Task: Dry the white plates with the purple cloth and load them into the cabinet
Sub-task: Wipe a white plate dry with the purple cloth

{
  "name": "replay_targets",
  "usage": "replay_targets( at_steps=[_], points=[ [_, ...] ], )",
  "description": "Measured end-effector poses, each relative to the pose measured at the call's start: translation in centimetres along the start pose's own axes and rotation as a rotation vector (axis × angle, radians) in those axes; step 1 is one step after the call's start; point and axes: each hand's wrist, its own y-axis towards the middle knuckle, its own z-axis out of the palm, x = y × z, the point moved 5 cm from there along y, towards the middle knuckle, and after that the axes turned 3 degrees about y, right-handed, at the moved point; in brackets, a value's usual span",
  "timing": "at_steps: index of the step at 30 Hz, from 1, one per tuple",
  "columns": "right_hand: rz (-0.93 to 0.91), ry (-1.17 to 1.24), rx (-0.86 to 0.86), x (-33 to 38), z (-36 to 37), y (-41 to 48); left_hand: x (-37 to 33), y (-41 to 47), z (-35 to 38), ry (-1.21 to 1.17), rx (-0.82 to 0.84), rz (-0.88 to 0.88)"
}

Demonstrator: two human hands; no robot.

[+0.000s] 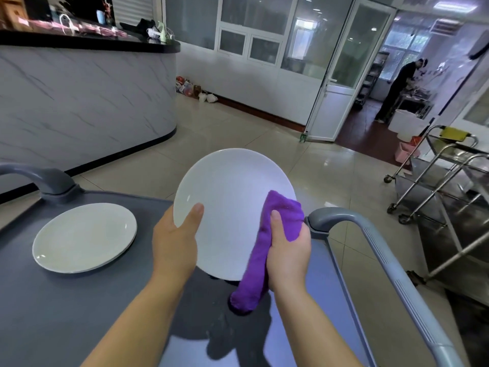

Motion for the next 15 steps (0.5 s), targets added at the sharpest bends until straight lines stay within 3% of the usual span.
replay_targets(
  at_steps=[6,9,12,15],
  points=[
    [-0.15,-0.241,0.247,3.7,-1.2,2.3,-0.5,0.1,-0.8,-0.078,0.339,-0.12],
    [-0.207,-0.335,0.364,5.1,-0.9,1.6,-1.3,0.3,-1.4,-0.019,0.262,-0.062],
    [-0.188,-0.251,0.191,4.3,-1.1,0.2,-1.4,-0.3,-1.9,0.009,0.095,0.026],
    [-0.03,-0.077,-0.028,1.1,-1.2,-2.3,-0.9,-2.1,-1.7,-0.085,-0.021,0.026]
  ],
)
